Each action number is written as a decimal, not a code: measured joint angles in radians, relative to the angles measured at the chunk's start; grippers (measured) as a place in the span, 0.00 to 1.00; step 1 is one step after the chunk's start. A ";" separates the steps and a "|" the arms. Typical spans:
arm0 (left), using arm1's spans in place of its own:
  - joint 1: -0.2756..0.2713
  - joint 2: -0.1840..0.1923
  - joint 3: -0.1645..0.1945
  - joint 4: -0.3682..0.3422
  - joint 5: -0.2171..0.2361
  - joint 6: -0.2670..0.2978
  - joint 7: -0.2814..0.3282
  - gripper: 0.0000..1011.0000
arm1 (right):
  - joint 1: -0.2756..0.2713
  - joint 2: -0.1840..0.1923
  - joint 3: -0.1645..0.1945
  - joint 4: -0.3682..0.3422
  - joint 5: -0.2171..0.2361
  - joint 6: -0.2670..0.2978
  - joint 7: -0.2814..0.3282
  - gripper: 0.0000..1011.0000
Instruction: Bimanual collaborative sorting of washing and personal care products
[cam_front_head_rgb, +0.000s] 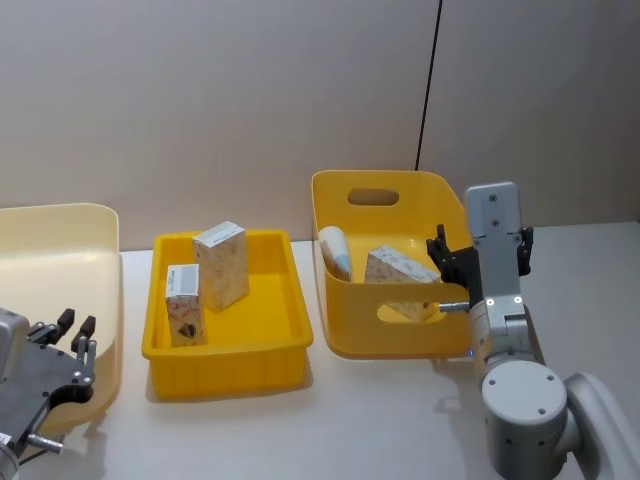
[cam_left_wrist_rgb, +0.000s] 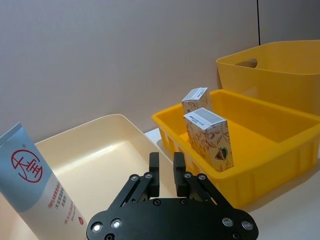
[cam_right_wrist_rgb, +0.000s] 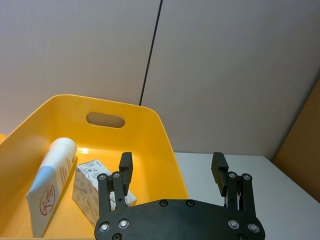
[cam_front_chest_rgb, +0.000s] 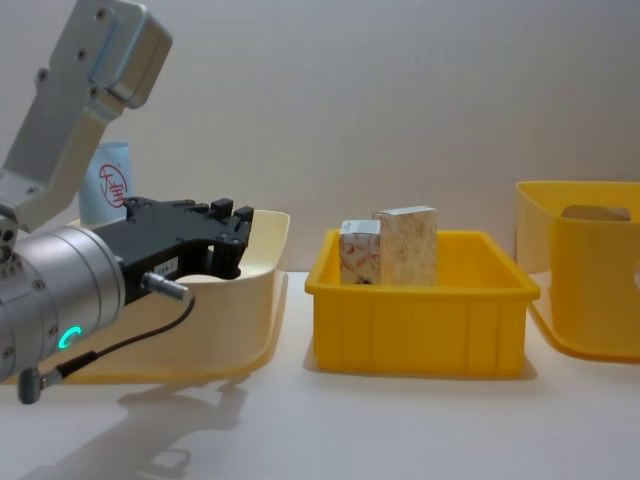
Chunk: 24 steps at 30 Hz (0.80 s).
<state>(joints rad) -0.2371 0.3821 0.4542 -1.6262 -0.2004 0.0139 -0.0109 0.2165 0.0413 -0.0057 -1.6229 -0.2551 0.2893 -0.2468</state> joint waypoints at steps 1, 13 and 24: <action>0.000 0.000 0.000 0.000 0.000 0.000 0.000 0.17 | 0.000 0.000 0.000 0.000 0.000 0.000 0.000 0.99; 0.000 0.000 0.000 0.000 0.000 0.000 0.000 0.55 | -0.010 0.013 -0.009 -0.007 0.022 -0.012 0.010 0.99; 0.000 0.000 0.000 0.000 0.000 0.000 0.000 0.89 | -0.067 0.086 -0.065 -0.042 0.156 -0.074 0.089 0.99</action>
<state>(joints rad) -0.2371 0.3821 0.4542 -1.6262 -0.2004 0.0139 -0.0109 0.1497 0.1273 -0.0704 -1.6650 -0.0986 0.2151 -0.1575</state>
